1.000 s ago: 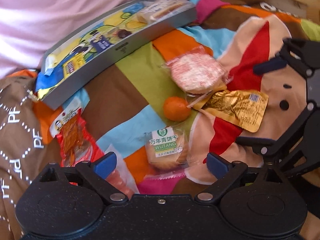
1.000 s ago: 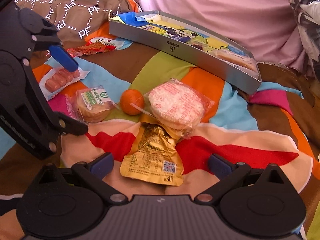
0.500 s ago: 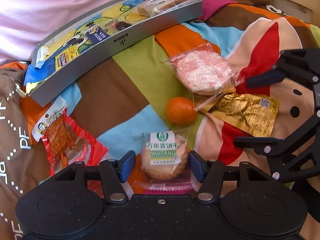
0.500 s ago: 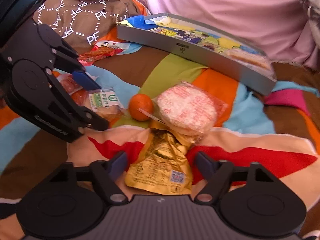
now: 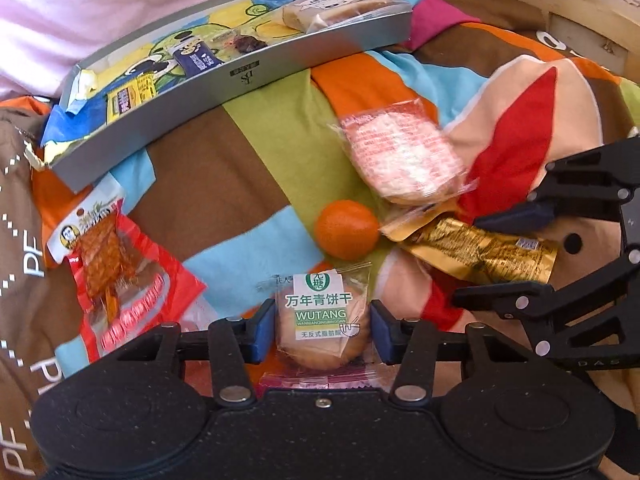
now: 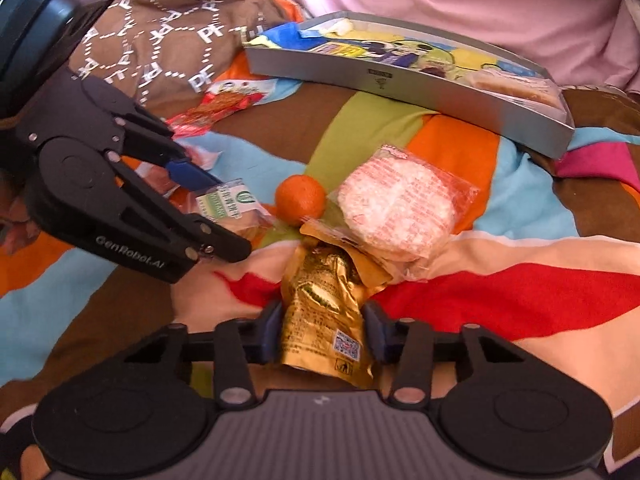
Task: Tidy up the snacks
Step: 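Grasp the round WUTANG biscuit pack with the left tool while the right tool grasps the gold foil pack, then lift the biscuit pack with the left tool while the right tool carries the gold pack toward the tray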
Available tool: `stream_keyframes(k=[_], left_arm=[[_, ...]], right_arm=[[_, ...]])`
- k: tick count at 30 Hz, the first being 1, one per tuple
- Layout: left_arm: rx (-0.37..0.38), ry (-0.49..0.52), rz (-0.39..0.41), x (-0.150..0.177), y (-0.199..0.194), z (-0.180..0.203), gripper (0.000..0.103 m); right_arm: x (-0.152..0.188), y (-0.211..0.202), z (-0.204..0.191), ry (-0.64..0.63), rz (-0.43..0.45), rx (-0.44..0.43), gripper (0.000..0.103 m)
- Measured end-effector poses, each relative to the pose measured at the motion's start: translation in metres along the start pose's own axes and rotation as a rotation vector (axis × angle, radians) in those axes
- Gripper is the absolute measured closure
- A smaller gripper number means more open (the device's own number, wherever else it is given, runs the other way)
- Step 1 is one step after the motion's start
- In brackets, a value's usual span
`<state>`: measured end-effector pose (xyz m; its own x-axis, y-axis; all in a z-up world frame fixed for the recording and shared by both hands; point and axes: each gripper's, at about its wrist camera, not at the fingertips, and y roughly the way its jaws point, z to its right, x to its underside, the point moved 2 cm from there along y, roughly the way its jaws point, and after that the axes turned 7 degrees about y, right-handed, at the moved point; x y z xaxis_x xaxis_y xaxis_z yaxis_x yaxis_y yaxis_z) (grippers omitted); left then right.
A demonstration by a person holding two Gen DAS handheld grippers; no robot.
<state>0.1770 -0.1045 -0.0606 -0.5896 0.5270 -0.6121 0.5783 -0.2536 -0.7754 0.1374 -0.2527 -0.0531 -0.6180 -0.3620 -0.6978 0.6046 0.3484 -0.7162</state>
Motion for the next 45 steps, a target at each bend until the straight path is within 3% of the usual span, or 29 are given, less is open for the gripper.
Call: stream_keyframes(k=[8, 17, 33, 45], left_arm=[[0.047, -0.045, -0.021, 0.014, -0.022, 0.006, 0.052], [0.060, -0.057, -0.037, 0.027, -0.037, 0.012, 0.052], [0.061, -0.042, -0.046, 0.030, -0.043, 0.015, 0.052], [0.063, -0.037, -0.040, 0.025, -0.043, 0.012, 0.052]], right_arm=[[0.011, -0.022, -0.007, -0.020, -0.028, -0.022, 0.063], [0.018, -0.032, -0.025, -0.141, -0.015, 0.025, 0.063], [0.042, -0.032, -0.069, -0.574, 0.070, 0.163, 0.077], [0.043, -0.033, -0.074, -0.735, 0.143, 0.238, 0.081]])
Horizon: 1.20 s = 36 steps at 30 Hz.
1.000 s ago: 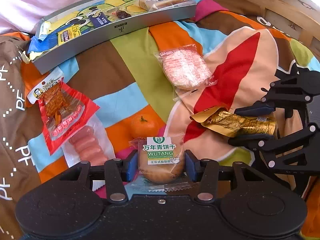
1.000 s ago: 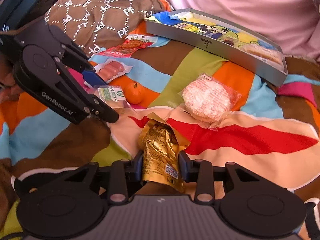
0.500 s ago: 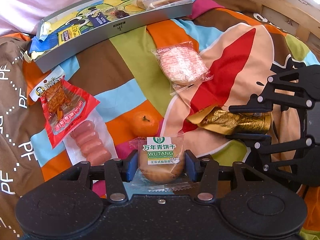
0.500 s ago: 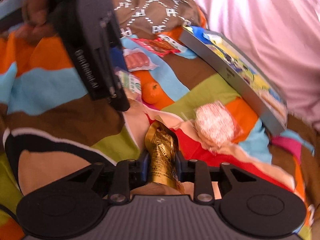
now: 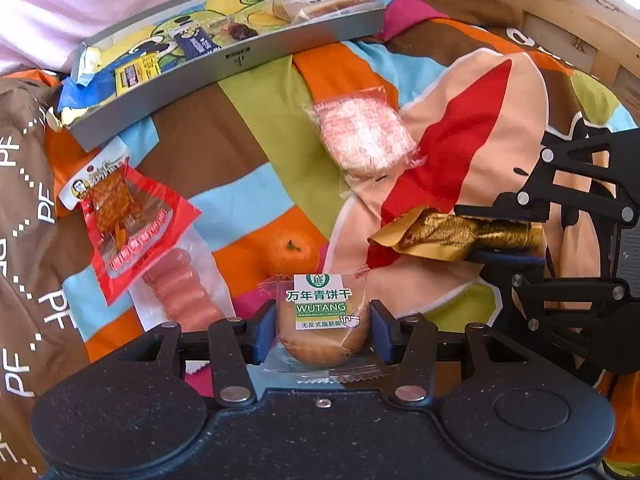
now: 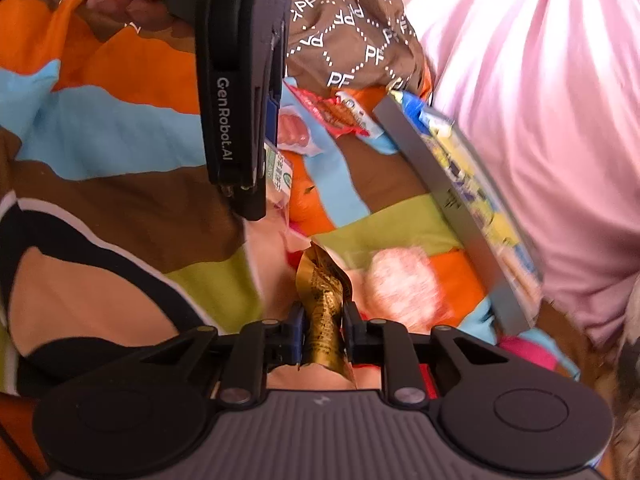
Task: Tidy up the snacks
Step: 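Lift the biscuit pack with the left tool while the right tool carries the gold pack toward the tray, then release the biscuit pack into the tray with the left tool while the right tool drops the gold pack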
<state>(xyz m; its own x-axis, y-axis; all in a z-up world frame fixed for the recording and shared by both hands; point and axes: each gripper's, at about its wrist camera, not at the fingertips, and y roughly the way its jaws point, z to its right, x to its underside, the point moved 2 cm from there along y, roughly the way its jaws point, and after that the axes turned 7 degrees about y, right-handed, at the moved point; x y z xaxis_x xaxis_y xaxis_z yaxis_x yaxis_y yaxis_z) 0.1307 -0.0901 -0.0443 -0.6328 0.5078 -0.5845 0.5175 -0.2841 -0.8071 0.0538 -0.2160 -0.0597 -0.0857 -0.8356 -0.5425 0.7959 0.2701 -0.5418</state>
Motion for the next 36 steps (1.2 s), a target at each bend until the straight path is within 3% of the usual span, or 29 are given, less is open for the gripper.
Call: stream_keyframes(k=[10, 19, 27, 32, 36], left_arm=[[-0.030, 0.014, 0.070, -0.017, -0.009, -0.005, 0.052], [-0.089, -0.044, 0.187, -0.057, -0.022, -0.034, 0.052], [-0.217, -0.123, 0.339, -0.114, -0.033, -0.077, 0.052], [-0.298, -0.184, 0.385, -0.140, -0.026, -0.100, 0.052], [-0.351, -0.228, 0.403, -0.154, -0.014, -0.118, 0.052]], right_arm=[[-0.006, 0.004, 0.010, -0.134, 0.088, 0.115, 0.082], [-0.019, 0.024, 0.049, -0.120, 0.121, 0.259, 0.082], [-0.044, 0.054, 0.084, -0.116, 0.154, 0.364, 0.081], [-0.066, 0.075, 0.109, 0.015, 0.138, 0.388, 0.081], [-0.075, 0.093, 0.121, 0.030, 0.140, 0.424, 0.081]])
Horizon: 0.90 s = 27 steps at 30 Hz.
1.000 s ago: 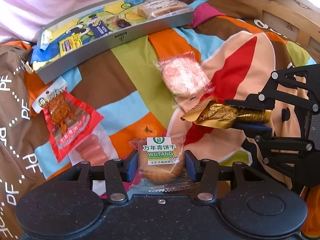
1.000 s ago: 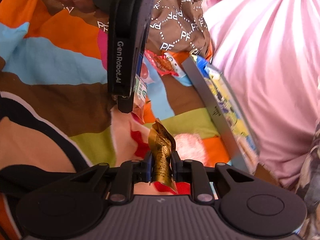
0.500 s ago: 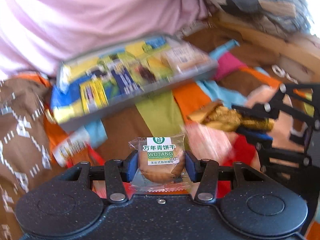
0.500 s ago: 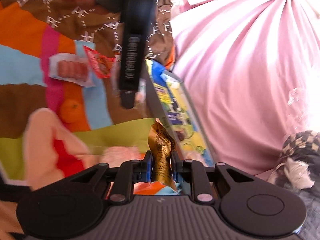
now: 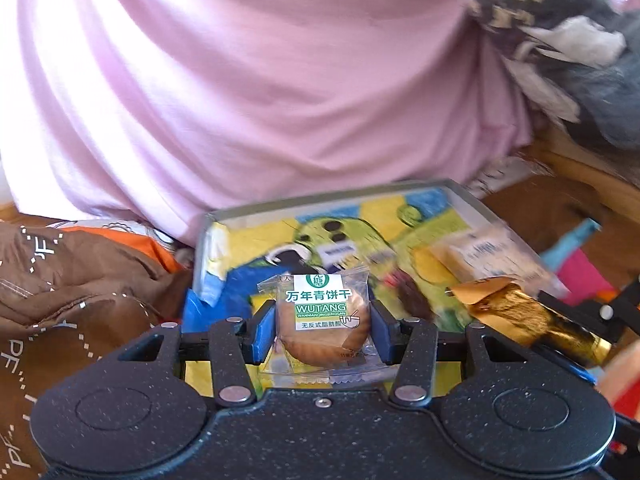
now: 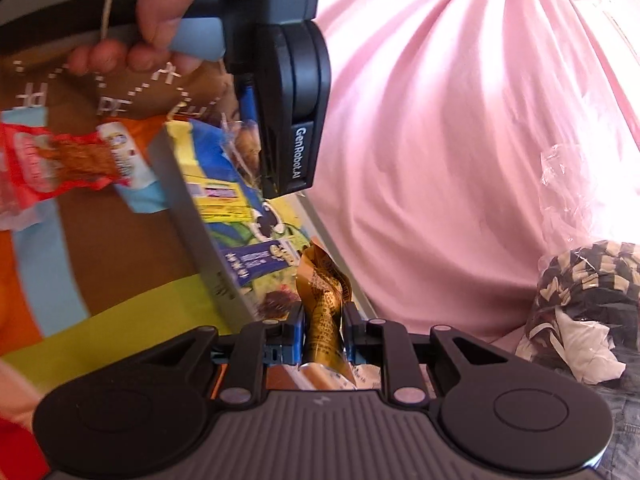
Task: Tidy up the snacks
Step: 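Release the biscuit pack into the tray with the left tool while the right tool drops the gold pack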
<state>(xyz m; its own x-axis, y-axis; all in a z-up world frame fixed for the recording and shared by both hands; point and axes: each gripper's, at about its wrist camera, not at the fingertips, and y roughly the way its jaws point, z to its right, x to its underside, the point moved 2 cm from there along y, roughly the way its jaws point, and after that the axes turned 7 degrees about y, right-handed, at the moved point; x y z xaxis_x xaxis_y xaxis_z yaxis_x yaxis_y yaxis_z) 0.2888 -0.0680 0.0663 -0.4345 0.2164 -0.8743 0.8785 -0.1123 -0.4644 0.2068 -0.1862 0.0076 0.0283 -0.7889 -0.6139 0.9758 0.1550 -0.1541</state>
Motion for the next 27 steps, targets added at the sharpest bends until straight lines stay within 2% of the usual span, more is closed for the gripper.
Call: stream_keyframes(k=[6, 12, 27], left_arm=[[-0.054, -0.053, -0.005, -0.002, 0.028, -0.009, 0.052], [-0.088, -0.124, -0.009, -0.002, 0.051, -0.016, 0.052], [-0.120, -0.233, -0.093, 0.021, 0.086, -0.032, 0.052]], right_arm=[[-0.005, 0.039, 0.007, 0.088, -0.045, 0.027, 0.081], [-0.011, 0.068, 0.005, 0.203, -0.092, 0.004, 0.081], [0.001, 0.085, 0.006, 0.343, -0.149, -0.039, 0.076]])
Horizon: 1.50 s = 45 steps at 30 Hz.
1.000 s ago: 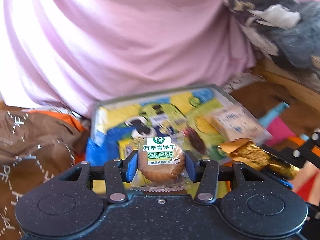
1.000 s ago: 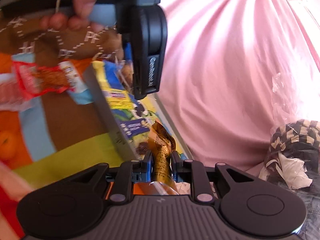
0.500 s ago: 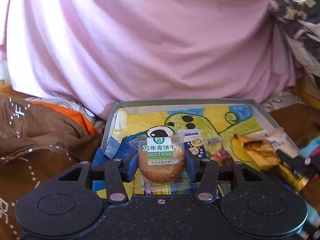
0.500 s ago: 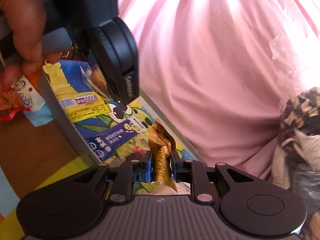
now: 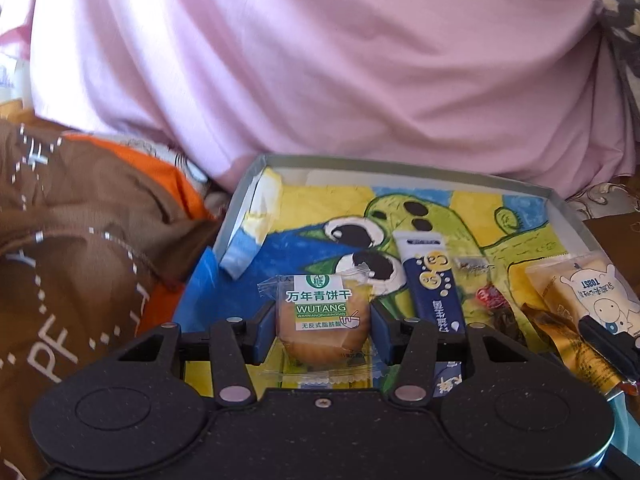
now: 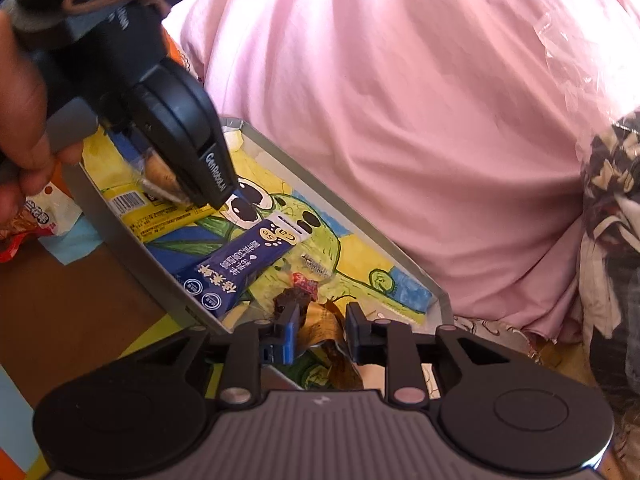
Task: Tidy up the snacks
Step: 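Release the biscuit pack into the tray with the left tool while the right tool drops the gold pack, then move both tools back over the remaining snacks on the bedspread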
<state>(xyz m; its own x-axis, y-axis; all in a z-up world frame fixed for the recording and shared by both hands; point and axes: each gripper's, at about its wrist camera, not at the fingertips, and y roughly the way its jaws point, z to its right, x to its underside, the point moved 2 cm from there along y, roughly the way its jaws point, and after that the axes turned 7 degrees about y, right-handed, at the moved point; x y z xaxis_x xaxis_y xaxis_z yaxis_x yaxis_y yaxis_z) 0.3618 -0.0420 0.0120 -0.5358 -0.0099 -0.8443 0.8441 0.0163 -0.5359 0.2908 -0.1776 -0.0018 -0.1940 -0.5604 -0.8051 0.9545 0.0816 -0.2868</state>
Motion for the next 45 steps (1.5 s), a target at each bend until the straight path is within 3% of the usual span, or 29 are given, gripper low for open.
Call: stream_keyframes(k=[3, 10, 16, 24, 29, 34, 45], left_arm=[[0.002, -0.018, -0.005, 0.001, 0.001, -0.001, 0.050], [0.025, -0.038, 0.006, 0.000, -0.007, 0.000, 0.022], [0.036, -0.058, 0.031, -0.004, -0.017, -0.001, 0.013], [0.032, -0.085, 0.046, -0.011, -0.031, -0.003, 0.012], [0.035, -0.087, 0.062, -0.017, -0.041, -0.004, 0.012], [0.038, -0.086, 0.083, -0.021, -0.052, -0.006, 0.008], [0.052, -0.081, 0.100, -0.016, -0.086, -0.008, 0.005]], right_arm=[[-0.001, -0.003, 0.001, 0.012, 0.012, -0.001, 0.067], [-0.006, -0.009, 0.007, 0.042, 0.031, 0.003, 0.038], [-0.009, -0.014, 0.020, 0.110, 0.028, 0.004, 0.017], [-0.017, -0.020, 0.034, 0.203, 0.005, -0.034, 0.008], [-0.018, -0.022, 0.047, 0.319, -0.032, -0.059, 0.007], [-0.018, -0.036, 0.065, 0.413, 0.012, -0.027, 0.000], [-0.020, -0.078, 0.086, 0.494, 0.075, -0.015, 0.000]])
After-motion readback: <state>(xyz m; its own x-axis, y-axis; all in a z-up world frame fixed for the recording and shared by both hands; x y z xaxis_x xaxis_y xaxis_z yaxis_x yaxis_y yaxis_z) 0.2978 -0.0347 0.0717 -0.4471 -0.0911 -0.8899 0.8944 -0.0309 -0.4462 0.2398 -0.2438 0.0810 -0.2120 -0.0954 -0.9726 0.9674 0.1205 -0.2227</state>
